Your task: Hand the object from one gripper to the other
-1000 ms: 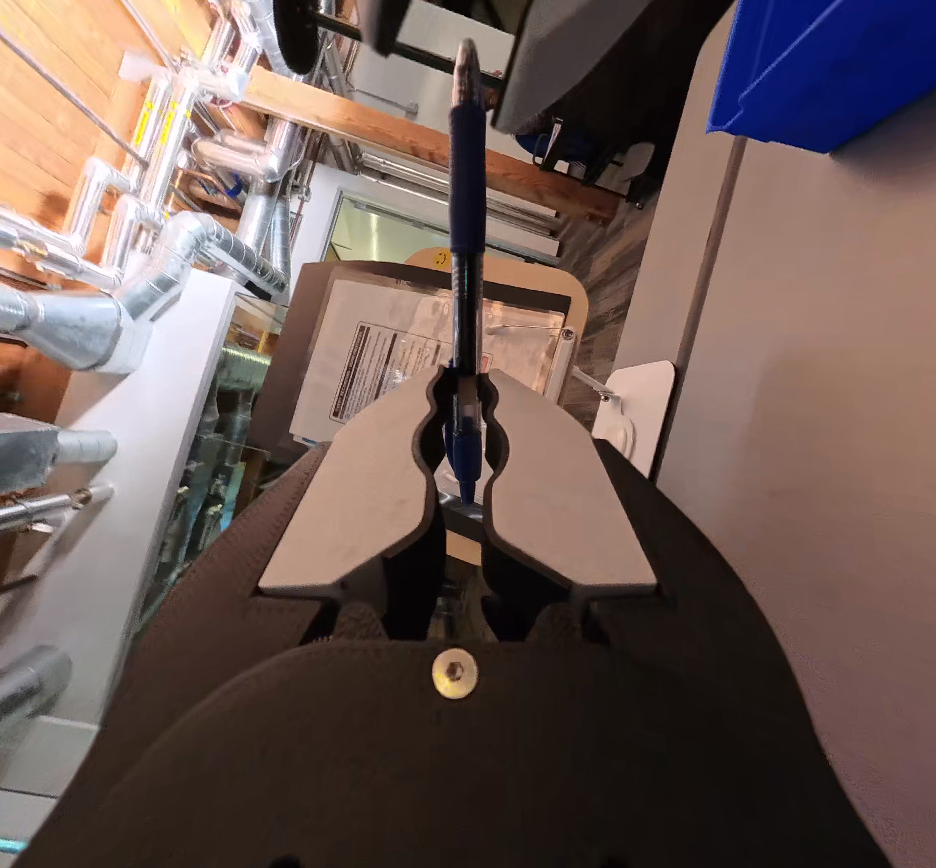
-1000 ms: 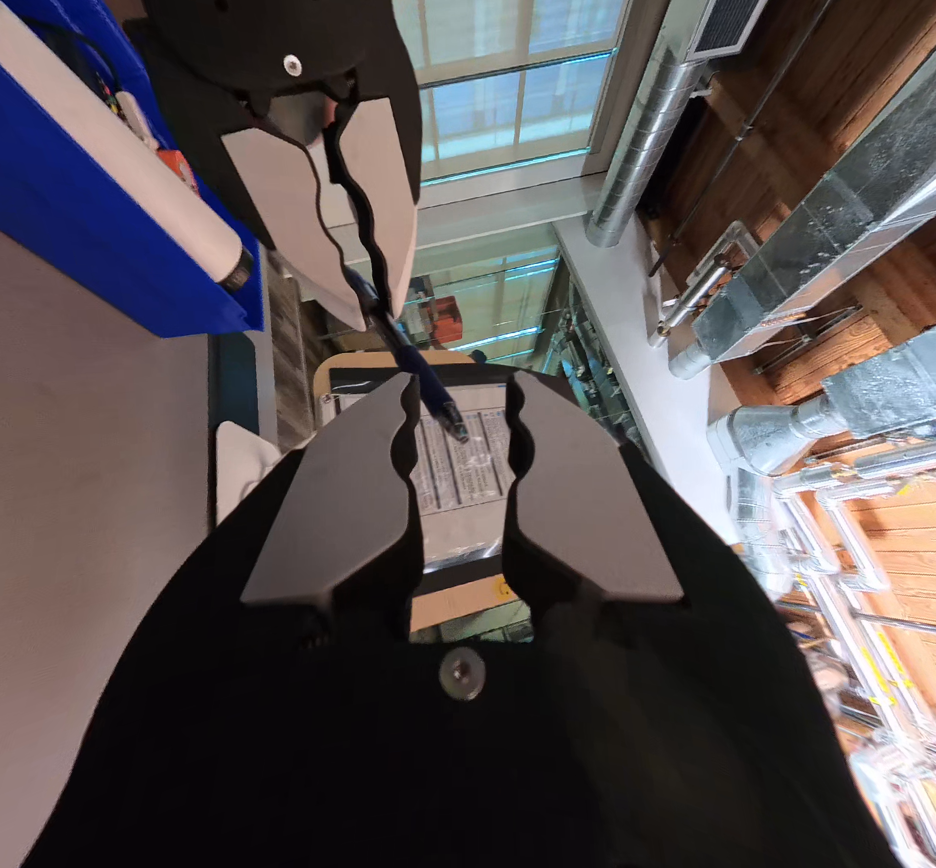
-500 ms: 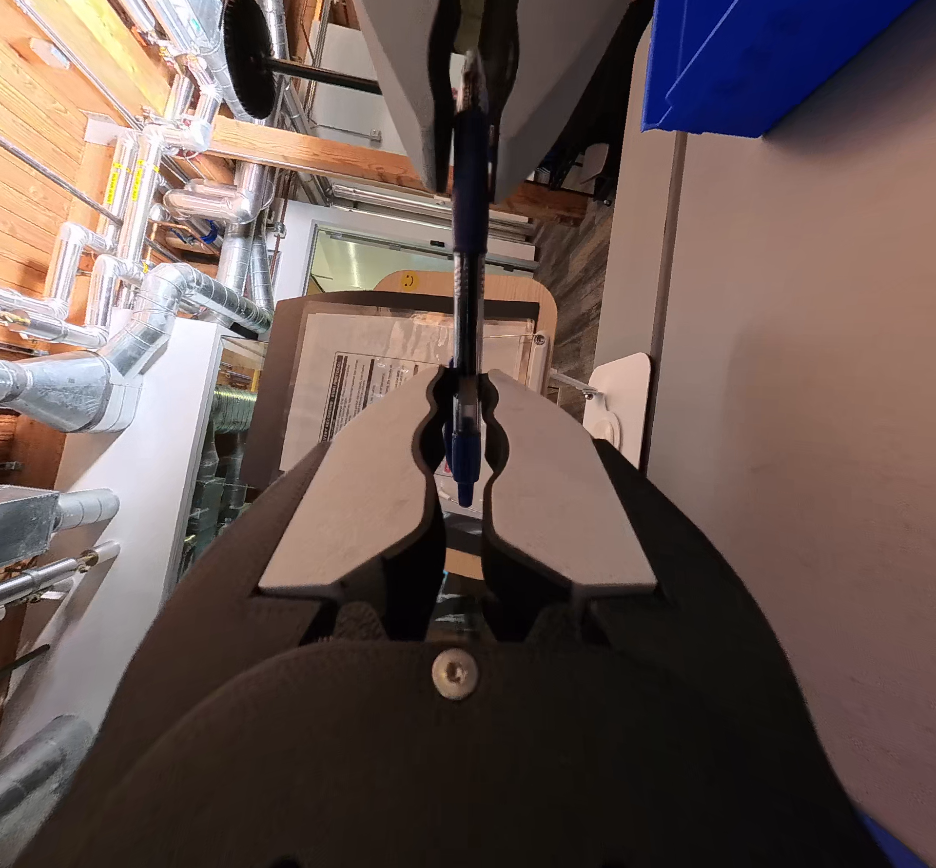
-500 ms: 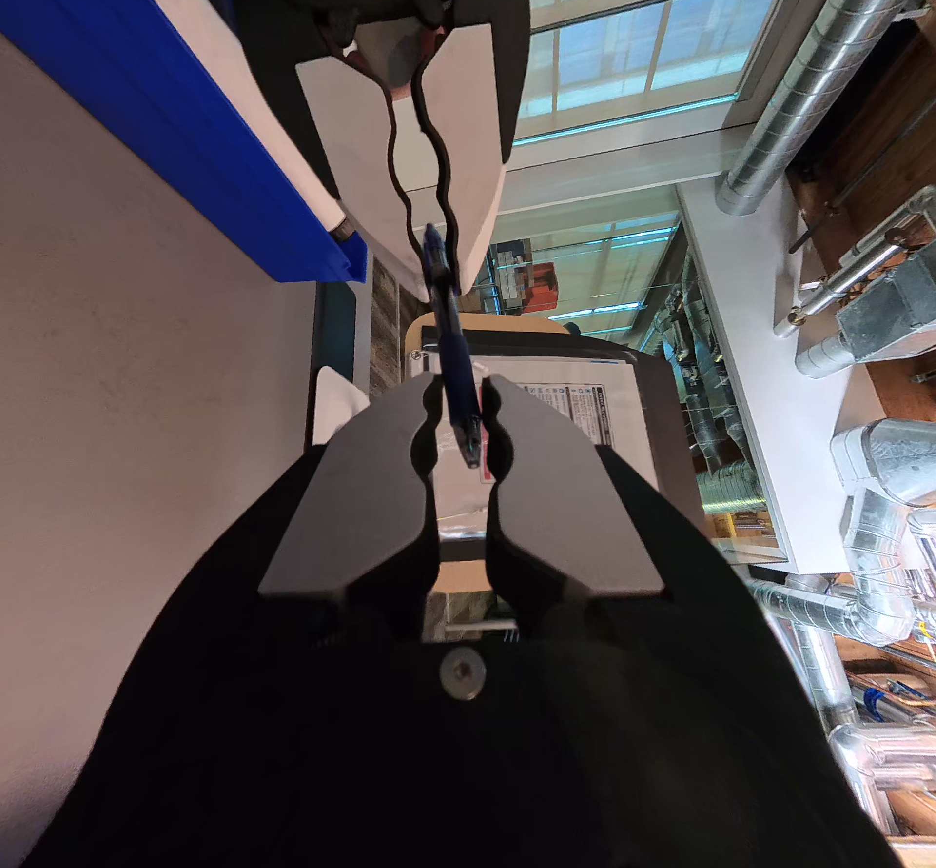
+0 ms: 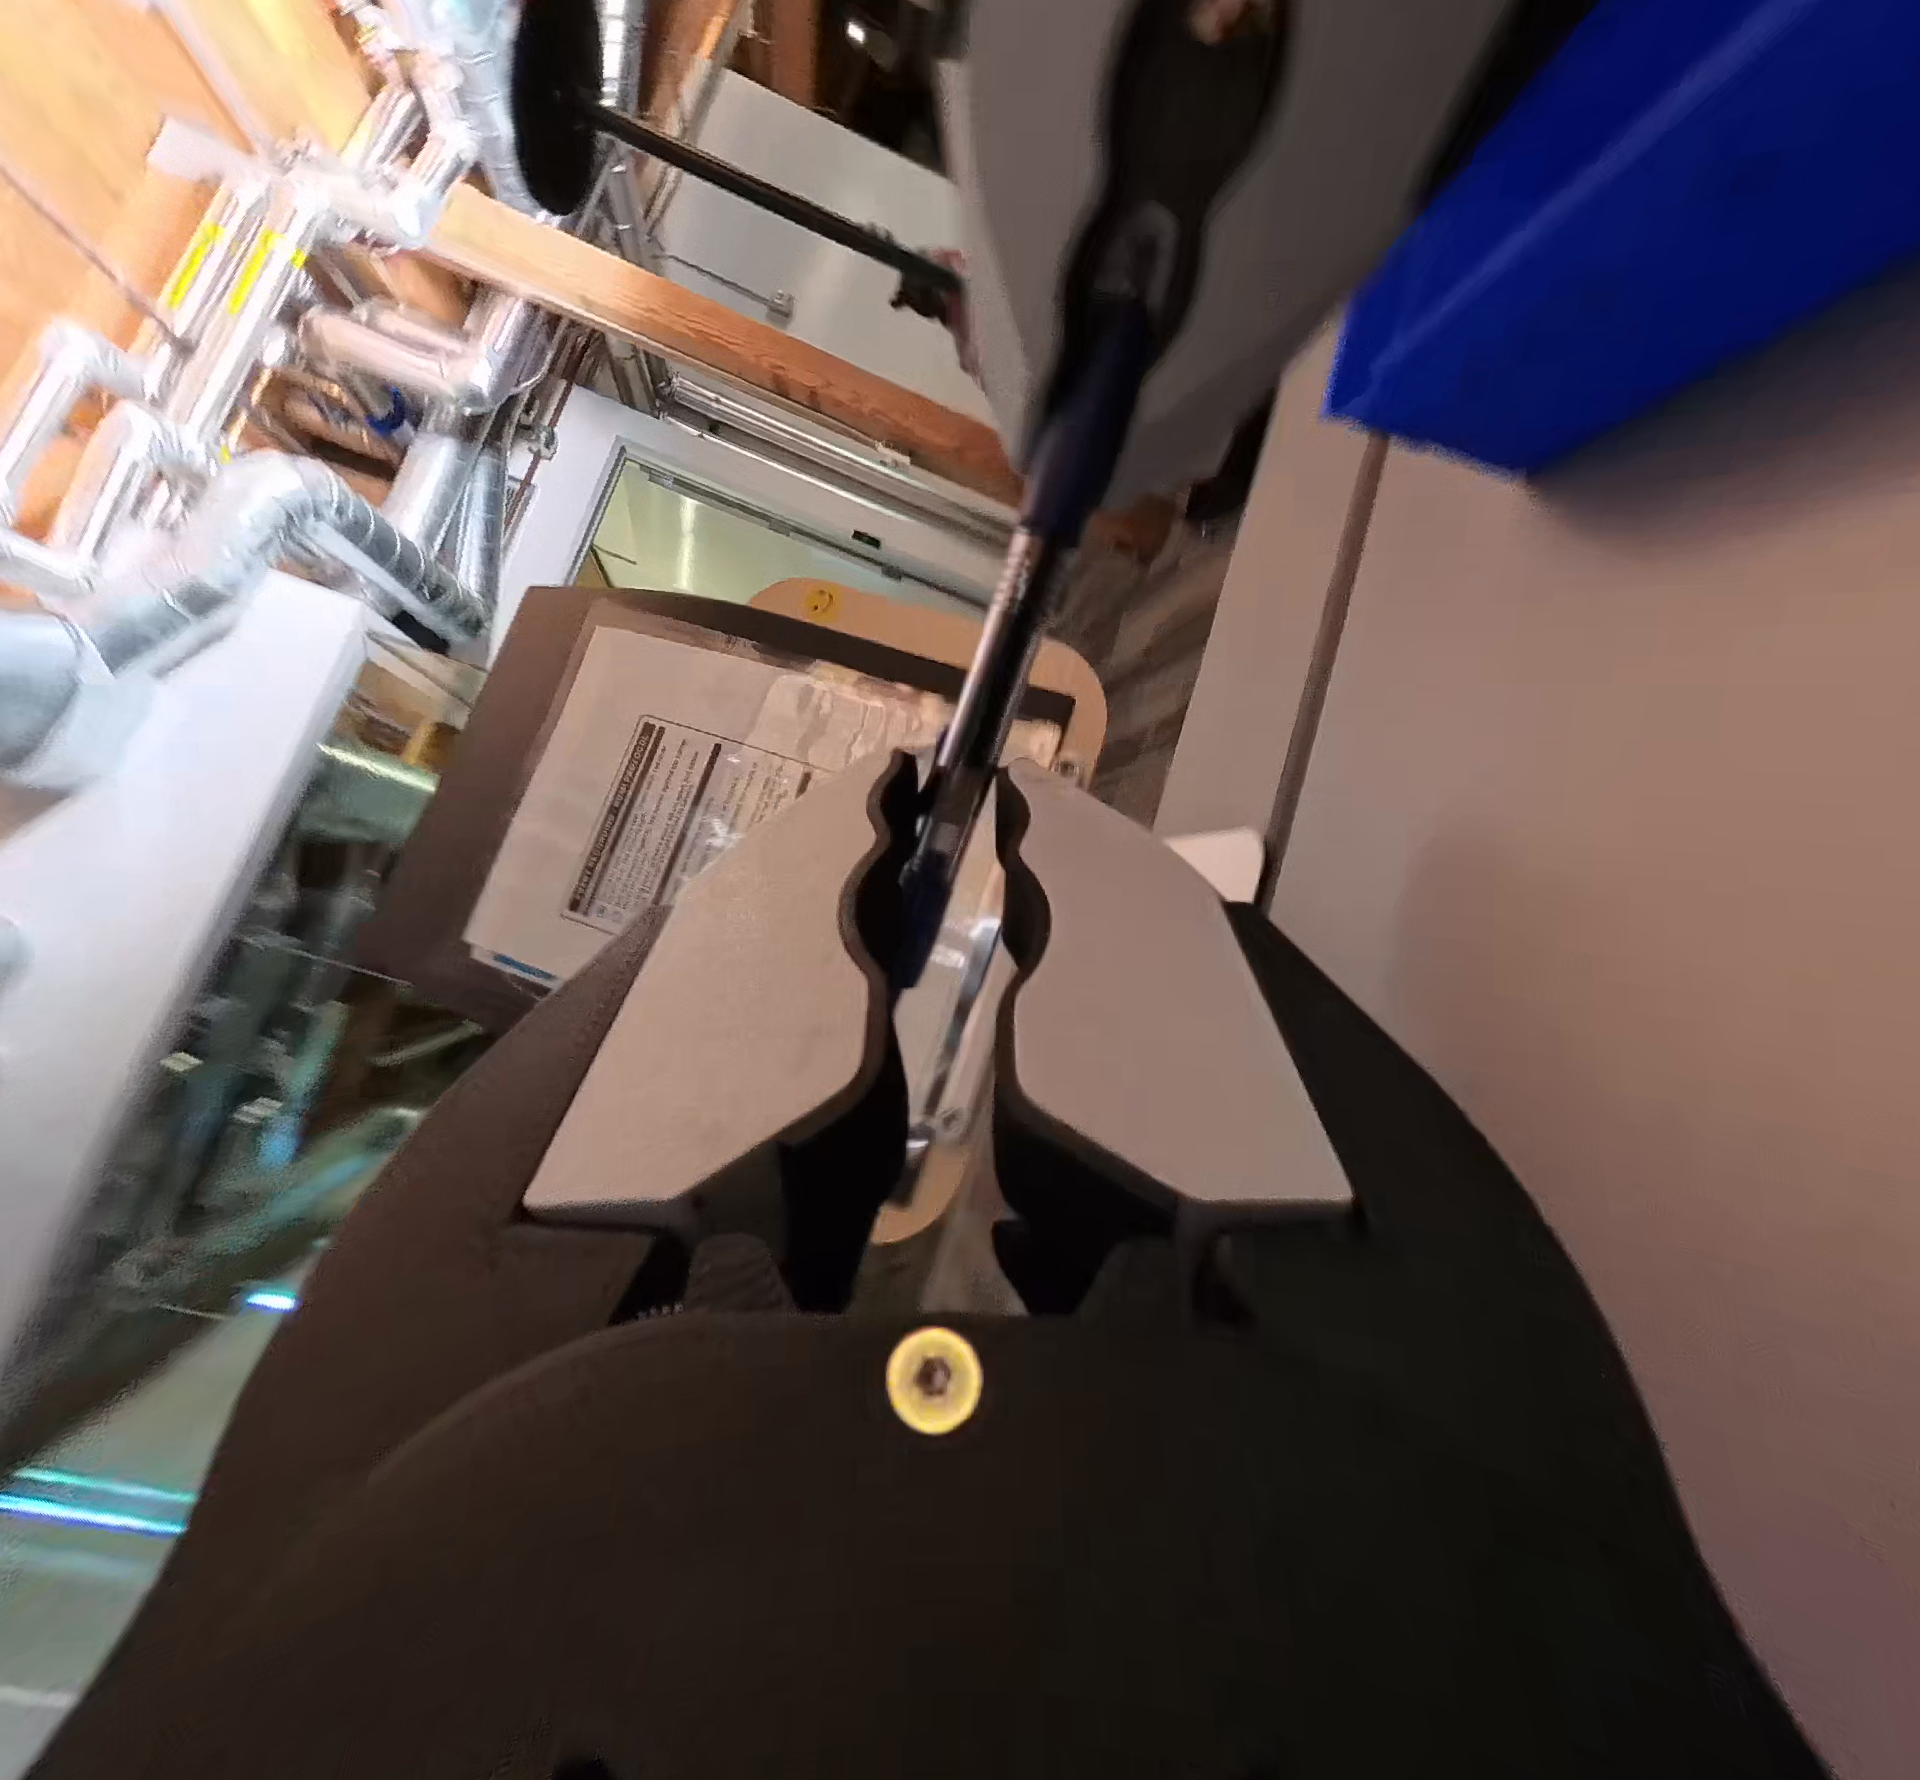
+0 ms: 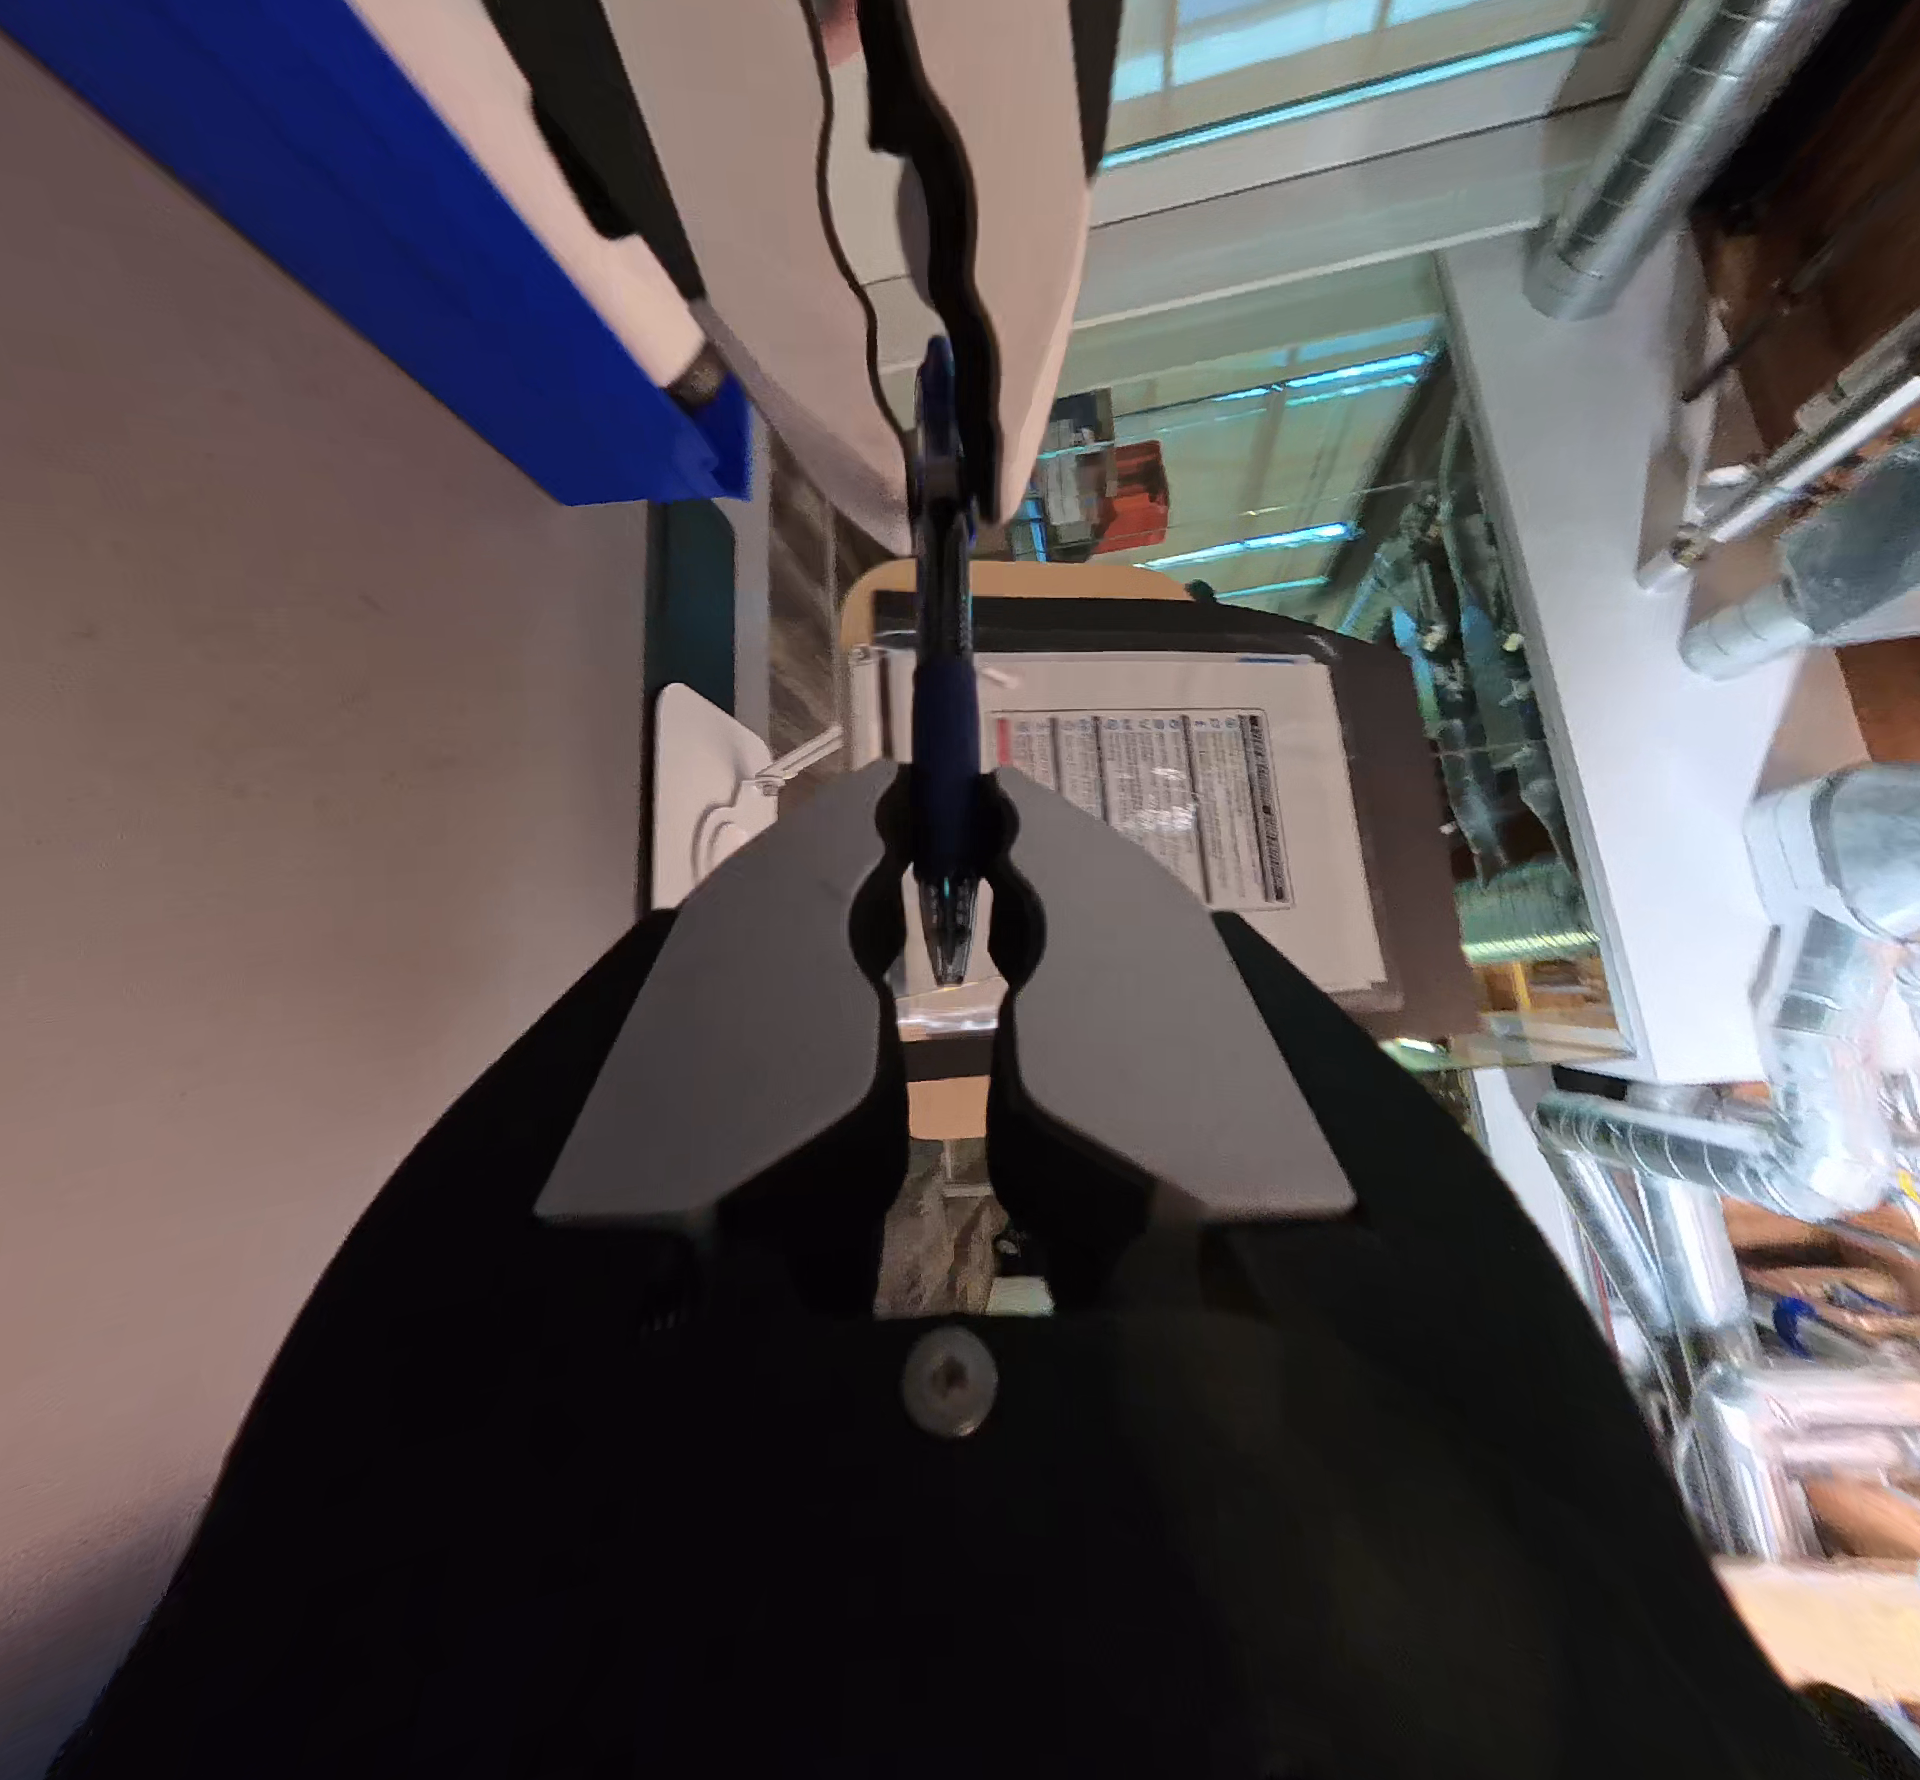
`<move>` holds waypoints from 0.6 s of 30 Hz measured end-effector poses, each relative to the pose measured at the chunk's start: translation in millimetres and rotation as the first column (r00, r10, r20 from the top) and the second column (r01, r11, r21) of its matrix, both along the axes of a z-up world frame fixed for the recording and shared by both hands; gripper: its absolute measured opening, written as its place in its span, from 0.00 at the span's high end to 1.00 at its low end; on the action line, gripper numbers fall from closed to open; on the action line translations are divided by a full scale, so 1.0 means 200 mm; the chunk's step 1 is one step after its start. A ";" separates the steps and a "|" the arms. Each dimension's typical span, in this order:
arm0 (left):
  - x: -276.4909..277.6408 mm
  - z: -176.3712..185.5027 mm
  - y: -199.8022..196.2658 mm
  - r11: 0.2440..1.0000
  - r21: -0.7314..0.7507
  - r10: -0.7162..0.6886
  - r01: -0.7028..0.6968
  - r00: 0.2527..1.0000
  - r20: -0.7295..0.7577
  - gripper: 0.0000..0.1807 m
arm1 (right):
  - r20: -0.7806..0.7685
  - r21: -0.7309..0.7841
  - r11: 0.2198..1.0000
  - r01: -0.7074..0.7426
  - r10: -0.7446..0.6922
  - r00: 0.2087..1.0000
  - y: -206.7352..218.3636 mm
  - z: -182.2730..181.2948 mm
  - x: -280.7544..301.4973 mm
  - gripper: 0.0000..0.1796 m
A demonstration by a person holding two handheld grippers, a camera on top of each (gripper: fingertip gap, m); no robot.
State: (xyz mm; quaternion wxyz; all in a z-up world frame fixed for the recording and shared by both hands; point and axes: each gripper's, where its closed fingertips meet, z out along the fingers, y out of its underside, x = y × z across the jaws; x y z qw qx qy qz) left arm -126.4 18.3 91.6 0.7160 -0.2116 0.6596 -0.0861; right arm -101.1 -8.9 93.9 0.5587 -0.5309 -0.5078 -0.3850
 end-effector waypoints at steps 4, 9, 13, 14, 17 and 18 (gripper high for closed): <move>-0.08 0.25 -0.02 0.926 -0.343 -0.073 0.156 0.967 0.243 0.81 | -0.087 0.190 0.977 0.092 -0.076 0.993 -0.02 0.18 0.07 0.93; -0.16 0.40 0.02 0.521 -0.729 -0.131 0.445 0.885 0.447 0.71 | -0.442 0.447 0.883 0.144 0.078 0.893 -0.14 0.44 0.13 0.94; -0.09 0.35 -0.05 0.071 -0.853 -0.280 0.517 0.831 0.480 0.70 | -0.521 0.461 0.887 0.033 0.240 0.819 -0.13 0.41 -0.03 0.93; -0.07 0.33 -0.09 0.001 -0.857 -0.328 0.515 0.810 0.486 0.69 | -0.510 0.456 0.890 0.017 0.245 0.824 -0.12 0.39 -0.07 0.93; -0.05 0.30 -0.18 -0.083 -0.842 -0.408 0.534 0.752 0.517 0.71 | -0.475 0.423 0.906 -0.017 0.238 0.847 -0.07 0.31 -0.15 0.94; -0.04 0.30 -0.19 -0.069 -0.836 -0.406 0.545 0.750 0.523 0.73 | -0.471 0.417 0.909 -0.022 0.236 0.850 -0.07 0.30 -0.16 0.94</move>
